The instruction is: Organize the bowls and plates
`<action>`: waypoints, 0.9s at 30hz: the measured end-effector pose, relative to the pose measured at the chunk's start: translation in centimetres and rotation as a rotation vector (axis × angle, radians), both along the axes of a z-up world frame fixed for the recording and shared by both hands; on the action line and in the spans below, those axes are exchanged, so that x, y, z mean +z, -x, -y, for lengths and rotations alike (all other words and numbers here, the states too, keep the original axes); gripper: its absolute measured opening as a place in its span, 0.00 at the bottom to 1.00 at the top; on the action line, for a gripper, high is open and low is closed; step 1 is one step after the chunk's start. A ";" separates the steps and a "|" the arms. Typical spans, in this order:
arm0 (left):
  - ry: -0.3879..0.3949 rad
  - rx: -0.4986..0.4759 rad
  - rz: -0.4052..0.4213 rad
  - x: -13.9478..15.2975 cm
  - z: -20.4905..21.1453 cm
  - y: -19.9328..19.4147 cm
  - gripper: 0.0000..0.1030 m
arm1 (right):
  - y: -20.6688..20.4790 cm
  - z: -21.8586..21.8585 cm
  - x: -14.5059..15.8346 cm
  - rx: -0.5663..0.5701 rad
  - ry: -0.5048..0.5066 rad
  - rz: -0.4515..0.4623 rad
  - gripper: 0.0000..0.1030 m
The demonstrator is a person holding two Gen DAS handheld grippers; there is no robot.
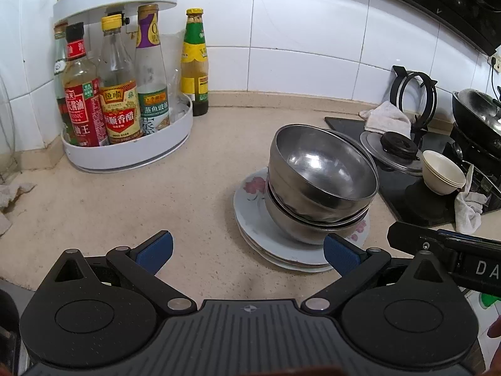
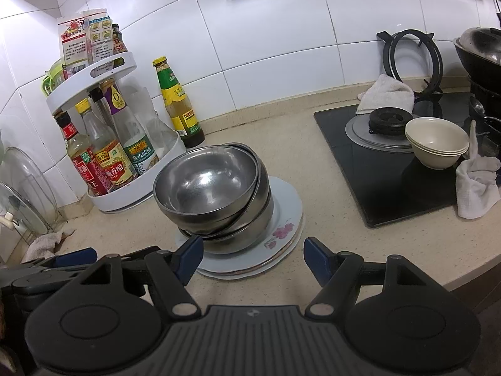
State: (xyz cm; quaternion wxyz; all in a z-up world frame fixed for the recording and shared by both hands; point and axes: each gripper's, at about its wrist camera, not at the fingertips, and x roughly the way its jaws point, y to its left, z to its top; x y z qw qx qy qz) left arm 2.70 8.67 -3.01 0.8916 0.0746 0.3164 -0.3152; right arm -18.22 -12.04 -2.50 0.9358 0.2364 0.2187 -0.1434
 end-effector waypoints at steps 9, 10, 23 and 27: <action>0.018 -0.014 -0.010 0.0 -0.3 -0.2 1.00 | 0.0 -0.1 0.1 0.000 -0.006 0.005 0.66; 0.021 -0.014 -0.009 0.0 -0.3 -0.2 1.00 | 0.0 0.0 0.2 0.001 -0.006 0.006 0.66; 0.010 -0.003 -0.016 -0.1 -0.1 -0.1 1.00 | 0.1 -0.3 0.1 -0.003 -0.004 0.000 0.66; -0.007 0.004 -0.021 -0.3 0.1 -0.1 1.00 | 0.1 -0.6 -0.2 0.007 0.007 -0.012 0.66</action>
